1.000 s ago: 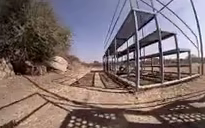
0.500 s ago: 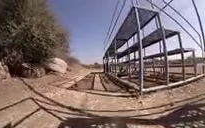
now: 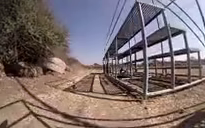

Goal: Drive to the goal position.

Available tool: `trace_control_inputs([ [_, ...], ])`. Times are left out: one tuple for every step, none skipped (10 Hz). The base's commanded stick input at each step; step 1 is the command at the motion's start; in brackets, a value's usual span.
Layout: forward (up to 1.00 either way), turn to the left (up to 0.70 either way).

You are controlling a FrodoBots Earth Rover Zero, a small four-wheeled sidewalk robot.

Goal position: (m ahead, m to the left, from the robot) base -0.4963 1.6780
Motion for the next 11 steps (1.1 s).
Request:
trace_control_inputs([
  [0.50, 0.00],
  [0.50, 0.00],
  [0.50, 0.00],
  [0.50, 0.00],
  [0.50, 0.00],
  [0.50, 0.00],
  [0.50, 0.00],
  [0.50, 0.00],
  [0.50, 0.00],
  [0.50, 0.08],
  [0.50, 0.19],
])
